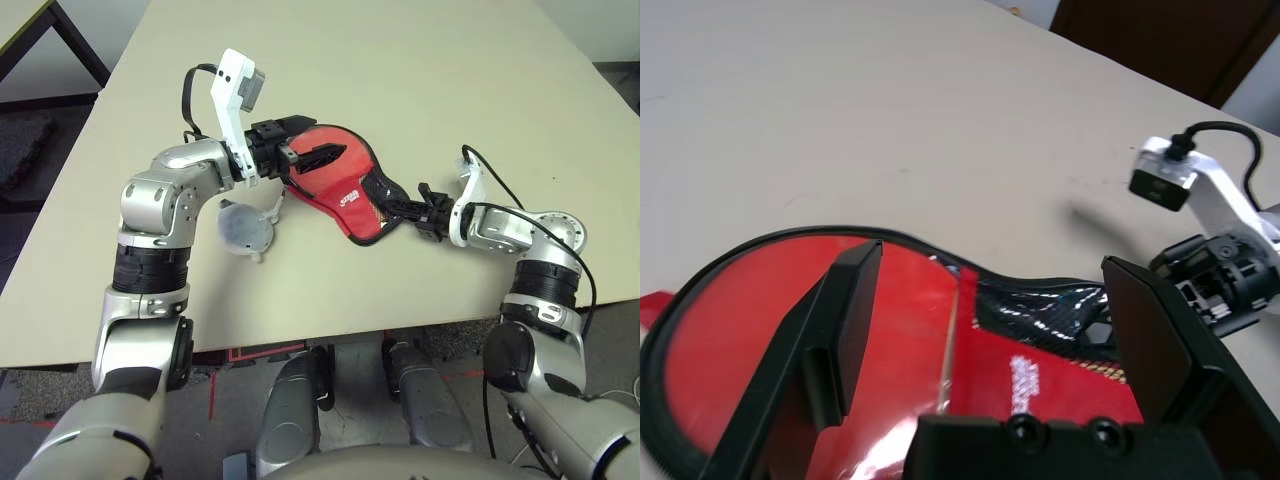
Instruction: Store the ping-pong paddle in its case and zip it.
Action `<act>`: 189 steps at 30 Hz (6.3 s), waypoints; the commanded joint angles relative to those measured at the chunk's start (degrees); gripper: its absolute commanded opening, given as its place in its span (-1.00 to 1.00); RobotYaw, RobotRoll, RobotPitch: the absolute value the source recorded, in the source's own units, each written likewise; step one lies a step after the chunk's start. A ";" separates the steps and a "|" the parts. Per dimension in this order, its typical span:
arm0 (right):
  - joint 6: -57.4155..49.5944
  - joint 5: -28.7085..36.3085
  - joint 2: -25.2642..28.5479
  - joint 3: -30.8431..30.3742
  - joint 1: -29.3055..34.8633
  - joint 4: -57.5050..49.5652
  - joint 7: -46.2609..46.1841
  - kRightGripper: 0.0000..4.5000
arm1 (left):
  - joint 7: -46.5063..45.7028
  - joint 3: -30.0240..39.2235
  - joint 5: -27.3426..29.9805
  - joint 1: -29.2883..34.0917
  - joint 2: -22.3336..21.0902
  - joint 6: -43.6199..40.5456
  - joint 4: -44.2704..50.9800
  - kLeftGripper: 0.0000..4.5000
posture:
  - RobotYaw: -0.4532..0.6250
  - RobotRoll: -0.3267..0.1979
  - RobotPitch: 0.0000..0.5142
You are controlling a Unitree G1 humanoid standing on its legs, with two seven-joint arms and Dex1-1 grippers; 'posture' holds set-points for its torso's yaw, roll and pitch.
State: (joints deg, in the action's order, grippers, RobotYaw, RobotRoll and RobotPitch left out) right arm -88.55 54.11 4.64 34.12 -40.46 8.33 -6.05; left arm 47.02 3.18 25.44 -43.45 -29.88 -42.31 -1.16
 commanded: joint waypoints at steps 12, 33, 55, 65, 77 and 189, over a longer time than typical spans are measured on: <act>0.01 32.00 7.98 2.16 20.49 -24.68 -22.79 -0.99 | -0.27 -0.98 0.17 1.85 0.56 0.86 0.47 1.00 | -0.25 0.25 -0.03; 56.16 58.89 51.20 -27.65 66.87 -58.26 -20.16 -0.99 | 1.15 -2.58 -0.26 0.72 0.93 2.59 -2.41 1.00 | -0.38 0.25 0.04; 44.56 58.89 71.40 -17.58 65.66 -47.33 -2.20 0.61 | 1.12 -2.72 -0.54 0.69 1.22 3.12 -2.87 1.00 | -0.37 0.25 0.01; 38.40 58.24 79.35 -16.96 39.56 -34.37 4.09 0.99 | 1.73 -3.27 -1.07 -0.27 1.91 4.26 -4.68 1.00 | -0.42 0.25 -0.02; 27.76 20.85 58.14 -45.29 10.82 -39.04 17.95 0.99 | 3.41 -4.22 -2.04 -3.09 1.85 6.41 -8.26 1.00 | -0.37 0.25 -0.07; 27.47 -42.20 35.01 -66.43 -0.46 -26.27 56.33 1.00 | -9.20 -26.65 -51.09 -34.40 9.75 60.23 -71.94 -0.93 | -0.31 0.25 0.01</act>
State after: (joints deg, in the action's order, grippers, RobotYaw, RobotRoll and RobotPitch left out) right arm -59.75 12.36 40.35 -29.73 -42.73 -19.58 50.40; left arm 40.81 -23.51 -24.98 -76.61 -21.72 17.07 -72.28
